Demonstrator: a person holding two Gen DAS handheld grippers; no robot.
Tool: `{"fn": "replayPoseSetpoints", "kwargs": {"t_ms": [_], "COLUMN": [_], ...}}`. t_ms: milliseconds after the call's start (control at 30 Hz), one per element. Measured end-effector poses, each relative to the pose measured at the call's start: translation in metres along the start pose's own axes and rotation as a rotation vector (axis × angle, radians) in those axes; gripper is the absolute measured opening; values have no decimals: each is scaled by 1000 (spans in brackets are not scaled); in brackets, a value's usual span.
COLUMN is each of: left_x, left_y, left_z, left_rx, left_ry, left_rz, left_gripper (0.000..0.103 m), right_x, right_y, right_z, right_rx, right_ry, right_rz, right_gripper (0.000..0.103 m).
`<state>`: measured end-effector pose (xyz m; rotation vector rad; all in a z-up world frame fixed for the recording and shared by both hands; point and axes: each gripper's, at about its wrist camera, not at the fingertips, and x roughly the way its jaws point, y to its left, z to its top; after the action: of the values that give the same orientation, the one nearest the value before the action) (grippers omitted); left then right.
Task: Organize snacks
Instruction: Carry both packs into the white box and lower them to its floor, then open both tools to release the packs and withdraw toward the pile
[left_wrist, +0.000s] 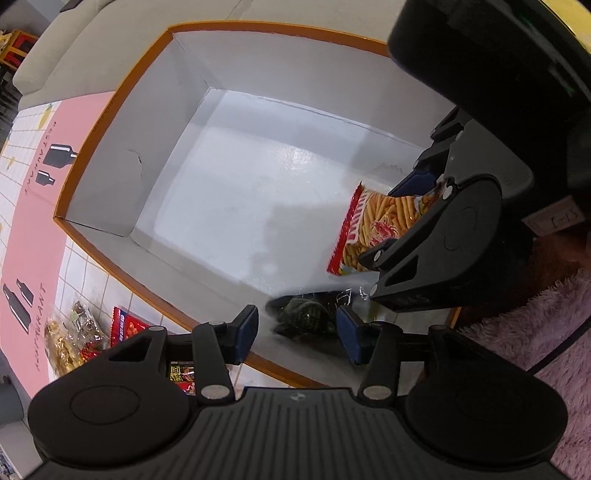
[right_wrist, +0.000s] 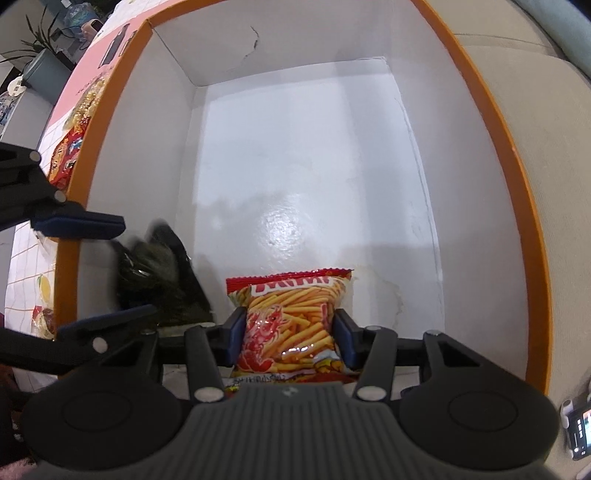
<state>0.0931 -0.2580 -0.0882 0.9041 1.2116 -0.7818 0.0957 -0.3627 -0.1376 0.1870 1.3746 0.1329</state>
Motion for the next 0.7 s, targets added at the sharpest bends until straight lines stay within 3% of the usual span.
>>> {"fn": "replayPoseSetpoints", "kwargs": {"t_ms": [167,333,700], "left_x": [-5,-20,-80], "left_y": [-1,-4,1], "left_z": [-1,-6,-43], "left_rx": [1,6,-51], "left_ry": [-12,-40,-181], "left_rz": [6,15,92], "left_gripper": [58,58,59], "right_x": [0,-7,-55], "right_y": [4,9,22], "right_z": [2,3,-4], "right_rx": [-5,-26,-22], "right_ry": [-10,-27,-173], "right_rz": [-16,-40,-97], "right_gripper": [59,76,82]}}
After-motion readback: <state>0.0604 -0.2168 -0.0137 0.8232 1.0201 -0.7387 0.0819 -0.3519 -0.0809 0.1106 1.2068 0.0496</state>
